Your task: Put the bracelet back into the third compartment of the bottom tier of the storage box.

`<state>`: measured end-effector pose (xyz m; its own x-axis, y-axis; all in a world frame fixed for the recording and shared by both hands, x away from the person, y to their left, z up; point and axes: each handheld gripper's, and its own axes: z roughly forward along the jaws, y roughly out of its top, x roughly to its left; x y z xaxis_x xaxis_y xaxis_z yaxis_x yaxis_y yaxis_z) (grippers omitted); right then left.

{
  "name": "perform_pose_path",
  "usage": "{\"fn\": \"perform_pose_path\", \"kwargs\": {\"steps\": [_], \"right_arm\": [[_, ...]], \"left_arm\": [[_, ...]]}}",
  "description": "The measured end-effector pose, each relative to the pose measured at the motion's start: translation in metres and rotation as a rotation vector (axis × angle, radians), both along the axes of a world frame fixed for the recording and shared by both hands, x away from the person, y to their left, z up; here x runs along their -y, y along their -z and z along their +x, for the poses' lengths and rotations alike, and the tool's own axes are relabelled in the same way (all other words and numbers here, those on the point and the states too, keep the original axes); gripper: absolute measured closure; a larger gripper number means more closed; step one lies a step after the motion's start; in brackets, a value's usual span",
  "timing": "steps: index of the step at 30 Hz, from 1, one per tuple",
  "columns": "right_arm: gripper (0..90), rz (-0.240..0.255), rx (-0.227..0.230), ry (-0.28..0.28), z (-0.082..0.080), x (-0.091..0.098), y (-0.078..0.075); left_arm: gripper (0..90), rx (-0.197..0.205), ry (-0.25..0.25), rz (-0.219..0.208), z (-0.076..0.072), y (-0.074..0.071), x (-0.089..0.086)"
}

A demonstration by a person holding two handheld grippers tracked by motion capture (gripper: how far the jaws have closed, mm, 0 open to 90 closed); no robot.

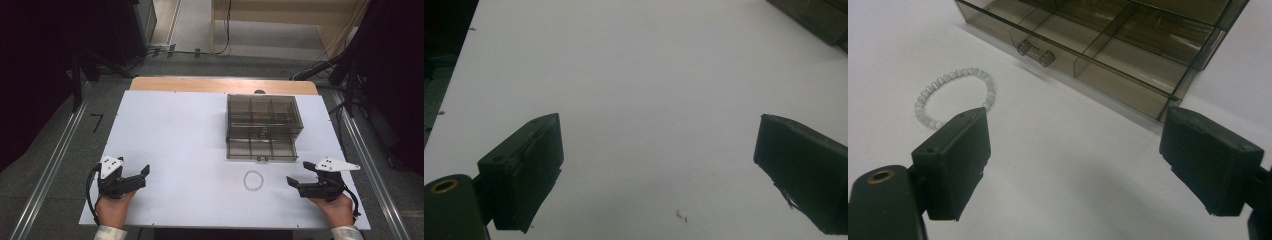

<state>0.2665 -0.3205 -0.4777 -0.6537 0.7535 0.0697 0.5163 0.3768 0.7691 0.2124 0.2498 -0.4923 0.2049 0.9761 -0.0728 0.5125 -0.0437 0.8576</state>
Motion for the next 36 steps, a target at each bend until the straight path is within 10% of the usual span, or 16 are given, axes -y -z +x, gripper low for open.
{"fn": "perform_pose_path", "kwargs": {"steps": [36], "right_arm": [[11.6,0.004,-0.018,-0.008,0.005,-0.014,0.003]], "left_arm": [[6.3,-0.002,-0.006,0.01,0.001,0.001,0.0]]}}
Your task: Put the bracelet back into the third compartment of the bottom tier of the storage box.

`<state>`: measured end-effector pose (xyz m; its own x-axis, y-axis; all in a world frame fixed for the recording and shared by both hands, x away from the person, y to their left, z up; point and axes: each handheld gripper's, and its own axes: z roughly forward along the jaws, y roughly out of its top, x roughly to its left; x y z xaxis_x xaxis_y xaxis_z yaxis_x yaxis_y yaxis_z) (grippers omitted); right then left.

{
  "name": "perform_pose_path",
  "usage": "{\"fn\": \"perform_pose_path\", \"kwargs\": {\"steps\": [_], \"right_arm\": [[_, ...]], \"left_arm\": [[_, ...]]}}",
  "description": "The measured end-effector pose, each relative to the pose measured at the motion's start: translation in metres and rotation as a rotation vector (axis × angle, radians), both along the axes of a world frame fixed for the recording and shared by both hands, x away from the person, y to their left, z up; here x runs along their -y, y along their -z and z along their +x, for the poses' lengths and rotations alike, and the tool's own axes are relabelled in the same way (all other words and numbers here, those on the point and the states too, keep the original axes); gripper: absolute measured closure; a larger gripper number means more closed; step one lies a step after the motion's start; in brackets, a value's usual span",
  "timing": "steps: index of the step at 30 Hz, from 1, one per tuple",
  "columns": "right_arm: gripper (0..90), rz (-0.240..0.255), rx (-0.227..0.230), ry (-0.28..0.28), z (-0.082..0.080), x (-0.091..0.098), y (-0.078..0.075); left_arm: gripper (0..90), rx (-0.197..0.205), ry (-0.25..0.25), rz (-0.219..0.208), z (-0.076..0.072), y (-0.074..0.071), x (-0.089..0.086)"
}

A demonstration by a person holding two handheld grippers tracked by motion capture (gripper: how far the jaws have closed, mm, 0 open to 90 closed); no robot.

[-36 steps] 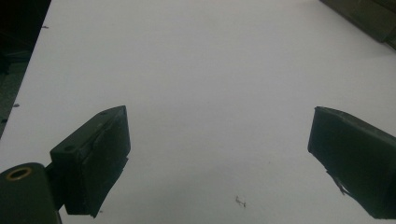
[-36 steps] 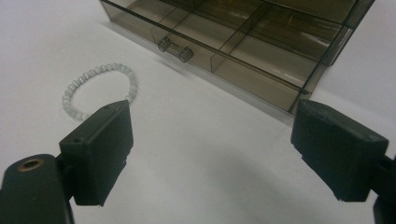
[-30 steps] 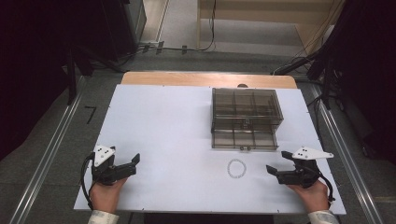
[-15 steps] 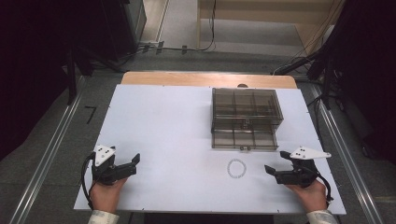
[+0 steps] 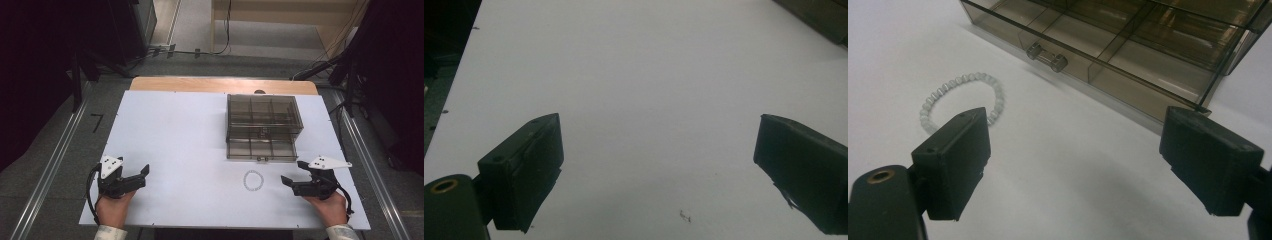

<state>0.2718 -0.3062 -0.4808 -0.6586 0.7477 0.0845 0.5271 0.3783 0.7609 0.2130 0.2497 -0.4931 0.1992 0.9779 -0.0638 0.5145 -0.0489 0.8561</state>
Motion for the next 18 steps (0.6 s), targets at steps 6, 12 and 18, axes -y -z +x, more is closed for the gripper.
{"fn": "perform_pose_path", "kwargs": {"steps": [6,12,18], "right_arm": [[11.7,0.009,-0.012,0.009,0.001,-0.013,-0.001],[12.3,-0.012,-0.011,-0.017,0.001,-0.034,0.001],[12.6,0.0,-0.024,-0.027,0.004,-0.042,0.003]], "left_arm": [[6.3,-0.002,0.001,-0.002,0.0,0.0,0.0],[6.3,-0.001,0.0,-0.001,0.0,0.0,0.0],[6.3,-0.001,-0.001,-0.003,-0.001,0.0,-0.001]]}}
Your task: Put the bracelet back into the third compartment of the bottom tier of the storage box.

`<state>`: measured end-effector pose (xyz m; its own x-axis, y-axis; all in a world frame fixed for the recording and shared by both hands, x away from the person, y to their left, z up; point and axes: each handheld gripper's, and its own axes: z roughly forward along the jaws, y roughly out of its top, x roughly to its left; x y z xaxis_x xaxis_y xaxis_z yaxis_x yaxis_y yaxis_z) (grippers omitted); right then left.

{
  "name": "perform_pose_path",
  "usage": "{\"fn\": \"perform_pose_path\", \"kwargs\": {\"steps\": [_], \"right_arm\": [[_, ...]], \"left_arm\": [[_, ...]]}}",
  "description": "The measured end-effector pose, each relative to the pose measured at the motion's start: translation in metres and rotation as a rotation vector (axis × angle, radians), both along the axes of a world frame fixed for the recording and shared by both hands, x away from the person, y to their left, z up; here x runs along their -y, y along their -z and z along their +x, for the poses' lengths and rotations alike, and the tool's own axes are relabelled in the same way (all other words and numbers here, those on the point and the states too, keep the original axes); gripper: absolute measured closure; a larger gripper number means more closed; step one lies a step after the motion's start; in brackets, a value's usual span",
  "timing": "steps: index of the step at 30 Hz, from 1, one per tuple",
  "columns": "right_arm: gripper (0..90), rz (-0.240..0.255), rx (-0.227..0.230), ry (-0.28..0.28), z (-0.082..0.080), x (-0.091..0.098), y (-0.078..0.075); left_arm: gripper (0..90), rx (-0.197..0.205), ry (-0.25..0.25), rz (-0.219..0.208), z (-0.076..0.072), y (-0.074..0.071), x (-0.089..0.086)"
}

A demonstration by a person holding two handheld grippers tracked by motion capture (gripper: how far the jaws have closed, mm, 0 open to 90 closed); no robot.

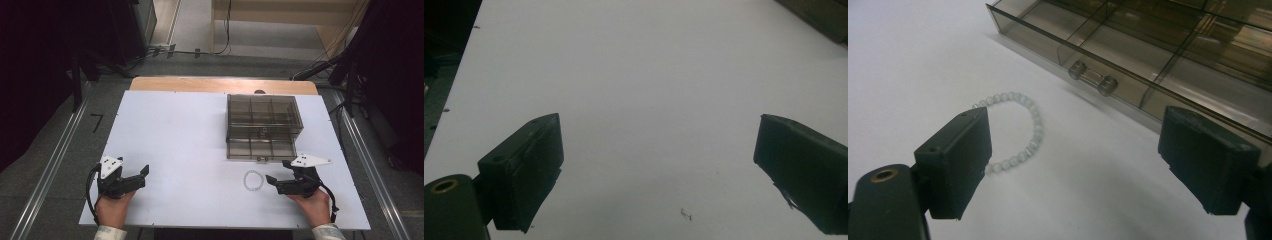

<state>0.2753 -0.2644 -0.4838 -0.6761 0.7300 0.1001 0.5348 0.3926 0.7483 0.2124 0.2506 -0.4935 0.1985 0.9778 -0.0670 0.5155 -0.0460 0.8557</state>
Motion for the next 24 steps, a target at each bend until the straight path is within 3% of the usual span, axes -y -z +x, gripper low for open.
{"fn": "perform_pose_path", "kwargs": {"steps": [6,7,18,24], "right_arm": [[13.5,-0.011,-0.004,-0.008,0.0,-0.009,0.002],[18.3,-0.028,0.002,0.003,0.0,-0.013,0.003],[21.6,-0.051,-0.003,0.002,0.003,-0.031,0.01],[28.5,-0.061,0.003,0.002,0.003,-0.036,0.012]], "left_arm": [[6.3,-0.003,-0.006,0.009,0.0,0.0,0.001],[6.3,-0.005,-0.007,0.008,0.0,0.0,0.001],[6.3,0.0,-0.006,0.004,0.0,0.0,0.001],[6.4,-0.001,-0.001,0.001,0.0,0.0,0.0]]}}
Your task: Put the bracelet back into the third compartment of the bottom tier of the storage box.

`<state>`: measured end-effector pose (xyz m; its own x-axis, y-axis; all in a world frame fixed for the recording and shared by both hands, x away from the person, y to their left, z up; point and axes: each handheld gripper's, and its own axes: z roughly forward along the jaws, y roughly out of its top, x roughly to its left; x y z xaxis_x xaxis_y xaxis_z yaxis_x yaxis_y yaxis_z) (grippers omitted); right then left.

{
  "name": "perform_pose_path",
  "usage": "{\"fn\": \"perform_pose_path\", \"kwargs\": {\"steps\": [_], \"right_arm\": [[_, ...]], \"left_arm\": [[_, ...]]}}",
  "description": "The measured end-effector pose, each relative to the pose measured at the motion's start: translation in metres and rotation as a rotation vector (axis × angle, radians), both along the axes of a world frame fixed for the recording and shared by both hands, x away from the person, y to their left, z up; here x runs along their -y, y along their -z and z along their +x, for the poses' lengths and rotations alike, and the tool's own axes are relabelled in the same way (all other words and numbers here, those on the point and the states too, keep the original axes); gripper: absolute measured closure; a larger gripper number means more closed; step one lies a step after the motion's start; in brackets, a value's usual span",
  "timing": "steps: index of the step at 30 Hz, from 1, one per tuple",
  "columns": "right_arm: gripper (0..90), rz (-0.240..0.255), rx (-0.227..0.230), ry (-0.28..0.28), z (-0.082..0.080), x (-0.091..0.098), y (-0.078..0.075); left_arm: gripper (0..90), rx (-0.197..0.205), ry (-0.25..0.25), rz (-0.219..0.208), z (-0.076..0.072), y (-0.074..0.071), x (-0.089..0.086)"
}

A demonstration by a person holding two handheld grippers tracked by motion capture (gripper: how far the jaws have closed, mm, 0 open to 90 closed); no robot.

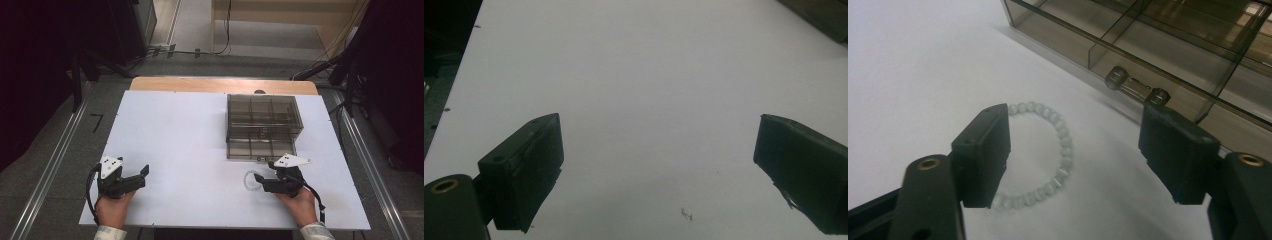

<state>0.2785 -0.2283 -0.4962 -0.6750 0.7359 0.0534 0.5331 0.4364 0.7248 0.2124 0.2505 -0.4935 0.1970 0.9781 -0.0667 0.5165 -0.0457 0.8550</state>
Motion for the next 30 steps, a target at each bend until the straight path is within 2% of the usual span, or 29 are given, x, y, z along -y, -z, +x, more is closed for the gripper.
{"fn": "perform_pose_path", "kwargs": {"steps": [25,30], "right_arm": [[59.8,-0.05,0.003,-0.004,0.0004,-0.0041,0.005],[68.8,-0.06,0.002,-0.01,0.0,-0.0057,0.0067]], "left_arm": [[6.4,0.001,-0.003,0.003,-0.0002,-0.0003,0.0004],[6.4,0.001,-0.004,0.003,-0.0003,-0.0002,0.0004]]}}
